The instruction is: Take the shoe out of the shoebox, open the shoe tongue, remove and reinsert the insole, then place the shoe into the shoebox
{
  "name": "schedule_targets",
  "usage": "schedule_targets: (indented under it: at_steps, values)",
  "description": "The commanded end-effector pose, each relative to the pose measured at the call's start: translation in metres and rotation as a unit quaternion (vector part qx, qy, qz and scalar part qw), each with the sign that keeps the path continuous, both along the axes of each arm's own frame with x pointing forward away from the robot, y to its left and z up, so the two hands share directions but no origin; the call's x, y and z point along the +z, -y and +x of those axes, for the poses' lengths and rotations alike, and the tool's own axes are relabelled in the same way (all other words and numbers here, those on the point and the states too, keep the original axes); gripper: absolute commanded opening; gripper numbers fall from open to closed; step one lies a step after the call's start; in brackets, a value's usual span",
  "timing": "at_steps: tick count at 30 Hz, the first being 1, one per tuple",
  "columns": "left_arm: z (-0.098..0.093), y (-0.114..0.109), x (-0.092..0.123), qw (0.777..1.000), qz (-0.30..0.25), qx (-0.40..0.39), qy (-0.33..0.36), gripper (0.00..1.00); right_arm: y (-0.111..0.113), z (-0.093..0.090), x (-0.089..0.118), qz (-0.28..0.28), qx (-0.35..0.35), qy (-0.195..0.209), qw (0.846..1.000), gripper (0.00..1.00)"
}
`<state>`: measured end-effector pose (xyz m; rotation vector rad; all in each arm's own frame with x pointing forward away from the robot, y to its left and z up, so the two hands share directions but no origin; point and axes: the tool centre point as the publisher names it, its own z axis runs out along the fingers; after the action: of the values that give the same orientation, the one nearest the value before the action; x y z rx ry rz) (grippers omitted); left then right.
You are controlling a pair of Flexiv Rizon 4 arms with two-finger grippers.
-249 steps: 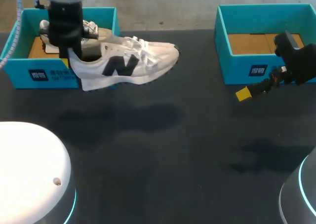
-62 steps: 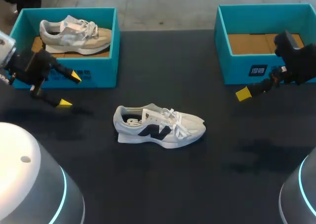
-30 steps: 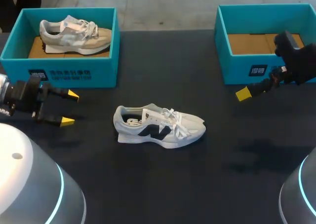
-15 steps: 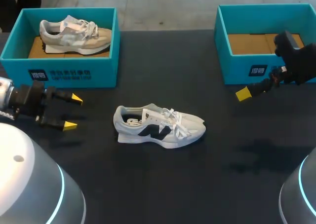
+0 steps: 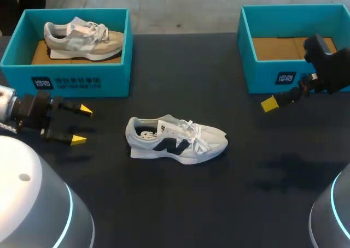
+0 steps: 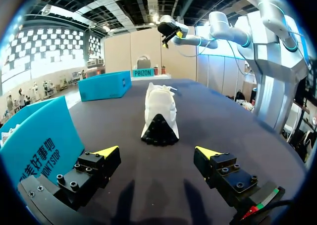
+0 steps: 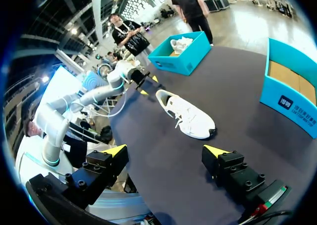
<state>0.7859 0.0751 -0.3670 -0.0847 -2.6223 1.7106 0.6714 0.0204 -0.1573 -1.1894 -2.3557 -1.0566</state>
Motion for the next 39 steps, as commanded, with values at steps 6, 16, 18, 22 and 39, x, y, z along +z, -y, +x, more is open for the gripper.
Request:
schedule_targets:
  at_steps: [6,16,18,22,39]
  values:
    - [0.000,0.000,0.000,1.000,0.000,0.001,0.000,1.00,-0.001,0.001,0.000,-0.001,0.000,-0.001,1.000,1.00]
    - [-0.001,0.002,-0.002,1.000,0.001,0.004,0.003,1.00,-0.001,0.001,0.000,-0.001,0.000,-0.001,1.000,1.00]
    - [-0.002,0.005,-0.006,1.000,-0.002,0.011,0.008,1.00,-0.001,0.001,0.000,-0.001,0.000,-0.001,1.000,1.00]
    - [-0.002,0.015,-0.016,1.000,-0.010,0.021,0.007,1.00,-0.001,0.001,0.000,-0.001,0.000,-0.001,1.000,1.00]
    - [0.004,0.060,-0.037,0.999,-0.029,0.026,-0.019,1.00,-0.001,0.001,0.000,-0.001,0.000,-0.001,1.000,1.00]
